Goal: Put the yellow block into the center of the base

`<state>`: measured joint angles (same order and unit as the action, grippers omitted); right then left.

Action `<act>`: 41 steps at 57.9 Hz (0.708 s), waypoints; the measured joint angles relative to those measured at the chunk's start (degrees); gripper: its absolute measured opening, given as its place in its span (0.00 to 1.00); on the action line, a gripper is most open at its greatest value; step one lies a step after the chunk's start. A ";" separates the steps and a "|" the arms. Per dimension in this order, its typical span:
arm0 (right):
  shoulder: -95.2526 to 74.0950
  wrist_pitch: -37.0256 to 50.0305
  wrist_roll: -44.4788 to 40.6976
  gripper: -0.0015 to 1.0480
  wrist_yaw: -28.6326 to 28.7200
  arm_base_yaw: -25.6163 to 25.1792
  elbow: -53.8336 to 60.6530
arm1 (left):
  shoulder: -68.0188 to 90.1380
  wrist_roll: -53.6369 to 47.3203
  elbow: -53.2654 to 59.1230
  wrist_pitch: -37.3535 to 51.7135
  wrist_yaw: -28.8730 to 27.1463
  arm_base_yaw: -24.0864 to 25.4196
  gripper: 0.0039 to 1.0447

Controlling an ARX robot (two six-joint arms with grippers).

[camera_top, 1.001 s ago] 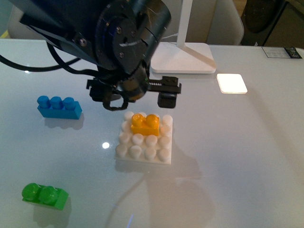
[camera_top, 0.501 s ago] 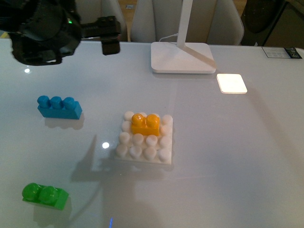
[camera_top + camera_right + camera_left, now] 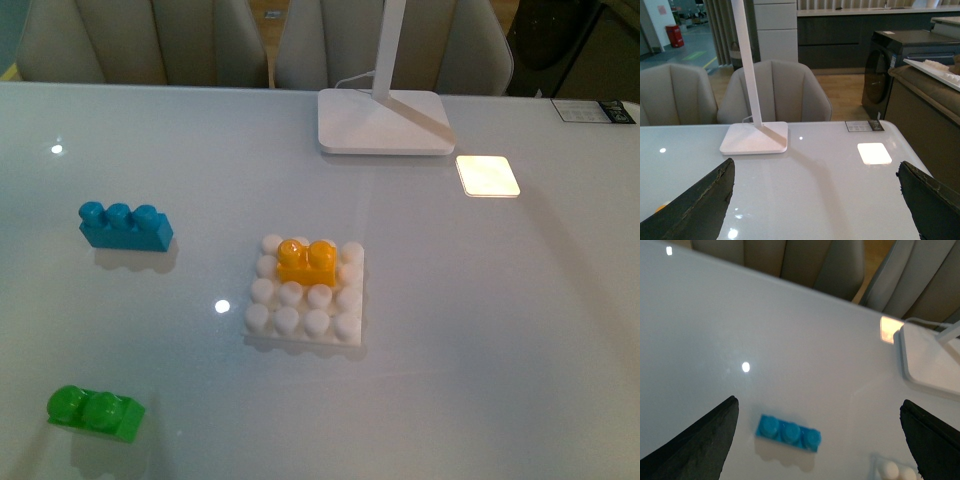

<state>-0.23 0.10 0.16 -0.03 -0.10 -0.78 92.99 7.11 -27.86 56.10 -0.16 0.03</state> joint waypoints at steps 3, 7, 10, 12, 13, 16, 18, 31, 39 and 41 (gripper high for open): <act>-0.04 0.00 0.00 0.92 0.02 0.00 0.00 | -5.68 -3.28 7.65 8.59 0.20 -0.02 0.62; -0.02 0.00 0.00 0.92 0.02 0.00 0.00 | -13.35 -4.81 13.73 8.52 0.17 -0.02 0.50; -0.02 0.00 0.00 0.92 0.02 0.00 0.00 | -20.15 -5.53 18.34 5.38 0.11 -0.02 0.40; -0.02 0.00 0.00 0.92 0.02 0.00 0.00 | -23.52 -5.75 20.33 3.26 0.15 -0.02 0.35; -0.04 0.00 0.00 0.92 0.02 0.00 0.00 | -25.64 -5.86 21.44 1.90 0.17 -0.02 0.31; -0.04 0.00 0.00 0.92 0.02 0.00 0.00 | -30.97 -6.05 23.58 -0.98 0.20 -0.04 0.21; -0.02 0.00 0.00 0.92 0.02 0.00 0.00 | -33.11 -6.10 24.06 -2.01 0.17 -0.02 0.16; -0.02 0.00 0.00 0.92 0.02 0.00 0.00 | -45.68 -6.47 26.18 -11.23 0.15 -0.02 0.02; -0.04 0.00 0.00 0.92 0.02 0.00 0.00 | -51.65 -6.49 26.91 -16.28 0.15 -0.02 0.02; -0.04 0.00 0.00 0.92 0.02 0.00 0.00 | -53.29 -6.49 27.15 -17.75 0.15 -0.02 0.02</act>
<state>-0.27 0.10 0.16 -0.01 -0.10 -0.78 39.70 0.62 -0.71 38.35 -0.01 0.01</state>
